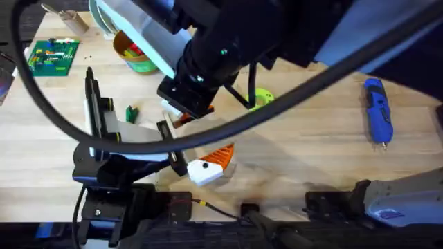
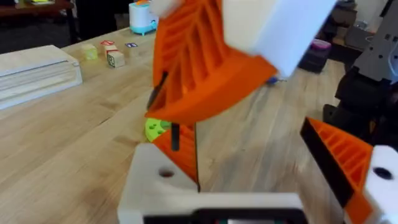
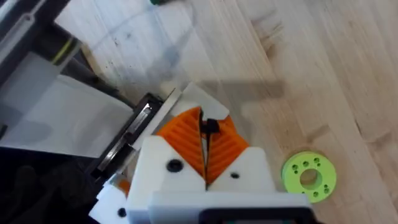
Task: Pick up the gripper from the table and insert it into the empty holder that is missing its gripper. Then pick up a screw, insert it into the mounting hole, and use the screwdriver to tighten it. Finally, clean up the table by picking up the vegetable and placing it into the bucket.
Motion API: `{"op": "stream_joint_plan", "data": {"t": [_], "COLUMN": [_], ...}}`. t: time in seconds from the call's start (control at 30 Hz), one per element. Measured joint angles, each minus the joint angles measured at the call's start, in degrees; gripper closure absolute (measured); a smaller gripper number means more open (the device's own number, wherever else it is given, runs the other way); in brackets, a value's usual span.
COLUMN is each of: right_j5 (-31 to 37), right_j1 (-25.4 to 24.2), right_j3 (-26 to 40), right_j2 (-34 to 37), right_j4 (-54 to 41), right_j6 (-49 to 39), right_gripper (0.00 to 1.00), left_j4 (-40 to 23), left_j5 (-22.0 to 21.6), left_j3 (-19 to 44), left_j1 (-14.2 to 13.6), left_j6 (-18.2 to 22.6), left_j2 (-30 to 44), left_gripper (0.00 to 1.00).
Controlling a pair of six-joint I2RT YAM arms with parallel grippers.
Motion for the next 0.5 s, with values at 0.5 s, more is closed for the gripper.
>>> {"op": "stream_joint_plan", "data": {"t": [0.5], "right_j5": [0.00], "right_j1": [0.00], "right_j3": [0.00], "right_j2": [0.53], "right_j4": [0.90], "right_j6": [-0.09], "right_gripper": [0.995], "left_j4": [0.00], "left_j5": [0.00], "left_j3": [0.00], "left_j1": [0.00], "left_j6": [0.00], "left_j2": [0.00], "left_gripper": [0.009]}}
